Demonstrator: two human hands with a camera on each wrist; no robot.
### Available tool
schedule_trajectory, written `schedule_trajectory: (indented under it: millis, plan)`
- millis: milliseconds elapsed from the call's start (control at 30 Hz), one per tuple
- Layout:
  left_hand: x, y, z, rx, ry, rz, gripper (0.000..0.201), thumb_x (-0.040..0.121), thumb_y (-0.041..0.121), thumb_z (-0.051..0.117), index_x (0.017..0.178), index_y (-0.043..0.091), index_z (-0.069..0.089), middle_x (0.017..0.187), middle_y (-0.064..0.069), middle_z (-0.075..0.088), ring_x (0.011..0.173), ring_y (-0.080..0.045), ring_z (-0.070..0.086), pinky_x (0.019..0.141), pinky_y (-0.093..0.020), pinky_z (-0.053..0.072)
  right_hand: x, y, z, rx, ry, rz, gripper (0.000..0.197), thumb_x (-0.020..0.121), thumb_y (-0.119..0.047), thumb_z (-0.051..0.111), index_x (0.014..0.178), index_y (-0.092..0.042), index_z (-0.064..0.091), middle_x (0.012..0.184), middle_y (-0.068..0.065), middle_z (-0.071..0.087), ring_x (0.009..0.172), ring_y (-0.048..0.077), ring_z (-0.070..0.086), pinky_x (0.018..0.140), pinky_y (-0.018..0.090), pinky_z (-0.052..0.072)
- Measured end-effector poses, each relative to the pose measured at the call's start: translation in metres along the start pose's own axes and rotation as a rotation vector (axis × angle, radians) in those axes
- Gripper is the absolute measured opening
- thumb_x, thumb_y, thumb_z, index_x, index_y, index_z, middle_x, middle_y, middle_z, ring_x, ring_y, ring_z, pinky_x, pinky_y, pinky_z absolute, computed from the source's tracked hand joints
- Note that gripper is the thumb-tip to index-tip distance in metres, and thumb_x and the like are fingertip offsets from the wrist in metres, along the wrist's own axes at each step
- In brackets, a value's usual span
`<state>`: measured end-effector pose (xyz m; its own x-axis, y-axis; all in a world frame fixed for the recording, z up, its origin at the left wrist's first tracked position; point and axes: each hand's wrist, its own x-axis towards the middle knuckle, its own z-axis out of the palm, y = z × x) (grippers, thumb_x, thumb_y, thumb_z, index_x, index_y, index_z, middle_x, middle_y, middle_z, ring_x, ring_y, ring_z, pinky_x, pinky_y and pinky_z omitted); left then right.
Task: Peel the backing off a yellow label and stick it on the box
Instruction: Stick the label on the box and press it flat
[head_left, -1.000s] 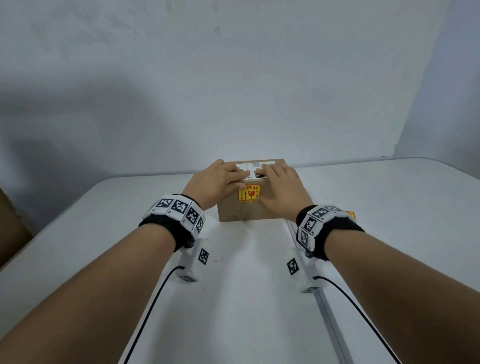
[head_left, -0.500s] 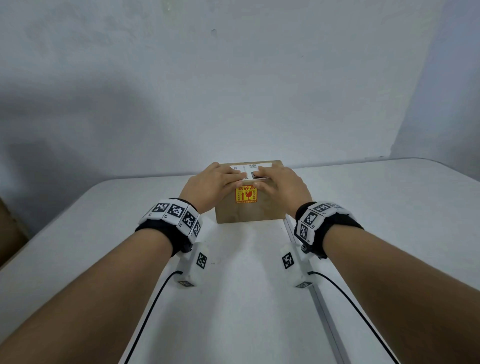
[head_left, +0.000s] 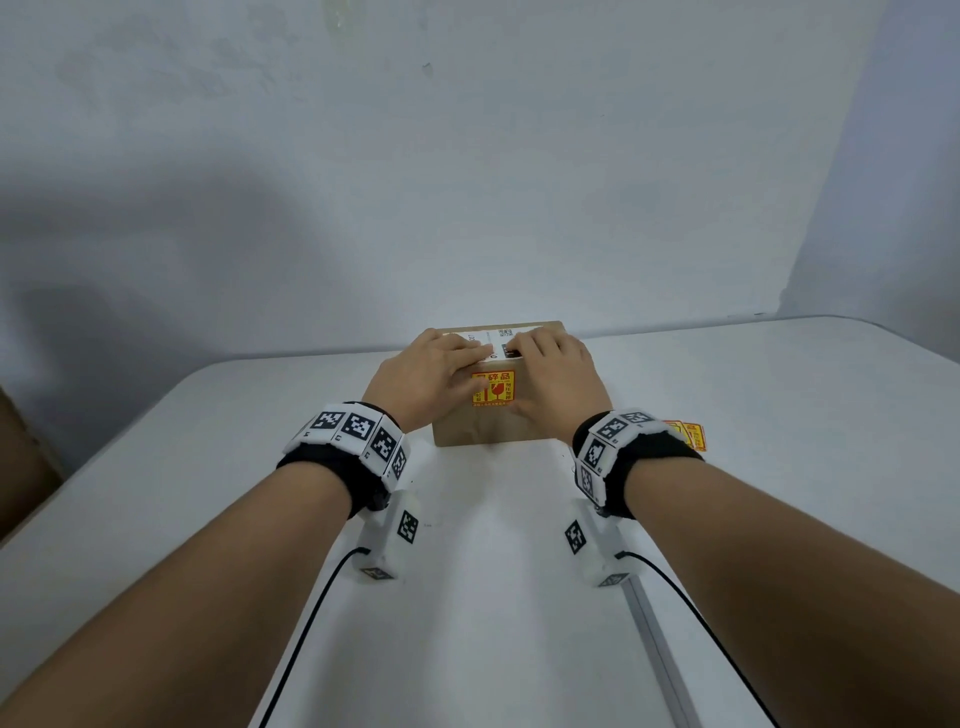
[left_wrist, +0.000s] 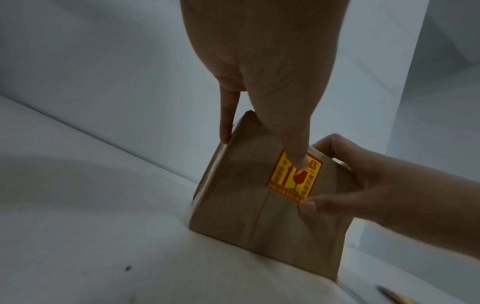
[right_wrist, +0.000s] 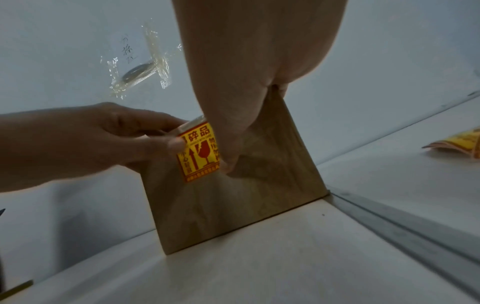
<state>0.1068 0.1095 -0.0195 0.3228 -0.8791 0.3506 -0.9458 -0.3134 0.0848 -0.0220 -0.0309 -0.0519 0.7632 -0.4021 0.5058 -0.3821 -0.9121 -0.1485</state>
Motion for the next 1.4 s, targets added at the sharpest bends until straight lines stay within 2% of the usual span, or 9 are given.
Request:
schedule_trajectory:
  millis: [267,566,700,800,866,966,1100,1200,1400]
  plan:
    - [0.006,0.014,0.019,0.178,0.059,0.001,0.056,0.073,0.051,0.069,0.115,0.022,0.044,0.118,0.004,0.045,0.111,-0.021,0.038,0.059,-0.034,0.053,0.004,0.007,-0.01,0.027,-0.104,-0.038,0.057,0.071,-0.02,0.072,0.123,-0.019,0.05,0.126,0.001,0.053,0.124,0.025,0.044,0.103,0.041,0.038]
    - [0.006,-0.01,-0.004,-0.148,-0.062,0.06,0.048,0.088,0.026,0.062,0.133,0.028,0.046,0.129,0.007,0.05,0.117,-0.02,0.036,0.093,-0.034,0.041,0.008,0.015,-0.026,0.265,-0.194,0.008,0.059,0.078,-0.015,0.065,0.133,-0.022,0.047,0.141,0.002,0.043,0.137,0.023,0.031,0.114,0.041,0.029]
    - [0.011,-0.01,-0.013,-0.308,-0.089,-0.039,0.031,0.088,0.029,0.061,0.117,0.031,0.052,0.103,0.004,0.051,0.102,-0.016,0.041,0.076,-0.025,0.038,0.005,0.024,-0.039,0.449,-0.044,0.229,0.045,0.088,-0.023,0.06,0.129,-0.011,0.044,0.138,0.007,0.04,0.126,0.022,0.044,0.101,0.027,0.036]
    - [0.021,-0.012,-0.017,-0.342,-0.096,-0.018,0.025,0.089,0.026,0.062,0.113,0.027,0.059,0.092,0.0,0.054,0.082,-0.014,0.05,0.06,-0.011,0.035,0.003,0.03,-0.041,0.567,-0.067,0.475,0.041,0.093,-0.031,0.053,0.124,-0.006,0.045,0.128,0.009,0.048,0.112,0.025,0.055,0.089,0.029,0.043]
    - [0.029,-0.015,-0.016,-0.347,-0.084,-0.017,0.023,0.089,0.025,0.061,0.112,0.026,0.063,0.094,0.001,0.055,0.084,-0.017,0.051,0.07,-0.015,0.041,0.005,0.033,-0.037,0.663,-0.137,0.589,0.045,0.093,-0.033,0.052,0.128,-0.007,0.044,0.127,0.008,0.055,0.117,0.025,0.054,0.093,0.03,0.042]
    - [0.038,-0.023,-0.006,-0.327,0.007,-0.141,0.021,0.087,0.03,0.061,0.108,0.027,0.062,0.116,-0.001,0.05,0.105,-0.02,0.049,0.095,-0.035,0.042,0.011,0.037,-0.027,0.803,-0.161,0.669,0.05,0.092,-0.037,0.054,0.132,-0.011,0.043,0.13,0.007,0.057,0.12,0.026,0.055,0.106,0.039,0.043]
    - [0.044,-0.02,0.01,-0.409,0.225,-0.376,0.018,0.086,0.025,0.062,0.103,0.018,0.057,0.12,-0.008,0.049,0.101,-0.023,0.055,0.085,-0.03,0.043,0.017,0.034,-0.023,0.846,-0.209,0.664,0.055,0.091,-0.039,0.053,0.138,-0.012,0.041,0.137,0.007,0.055,0.126,0.026,0.052,0.109,0.044,0.041]
    - [0.048,-0.015,0.018,-0.481,0.228,-0.49,0.021,0.089,0.023,0.056,0.109,0.02,0.059,0.117,-0.008,0.063,0.105,-0.027,0.057,0.08,-0.027,0.04,0.023,0.032,-0.024,0.843,-0.253,0.649,0.054,0.094,-0.036,0.049,0.141,-0.01,0.039,0.142,0.008,0.051,0.13,0.028,0.049,0.111,0.043,0.037]
    - [0.062,-0.018,0.01,-0.625,0.362,-0.647,0.031,0.087,0.035,0.055,0.109,0.015,0.046,0.097,-0.008,0.063,0.085,-0.027,0.058,0.073,-0.032,0.045,0.039,0.039,-0.035,0.911,-0.167,0.618,0.048,0.096,-0.022,0.046,0.142,-0.012,0.04,0.122,0.004,0.057,0.113,0.019,0.052,0.1,0.028,0.039]
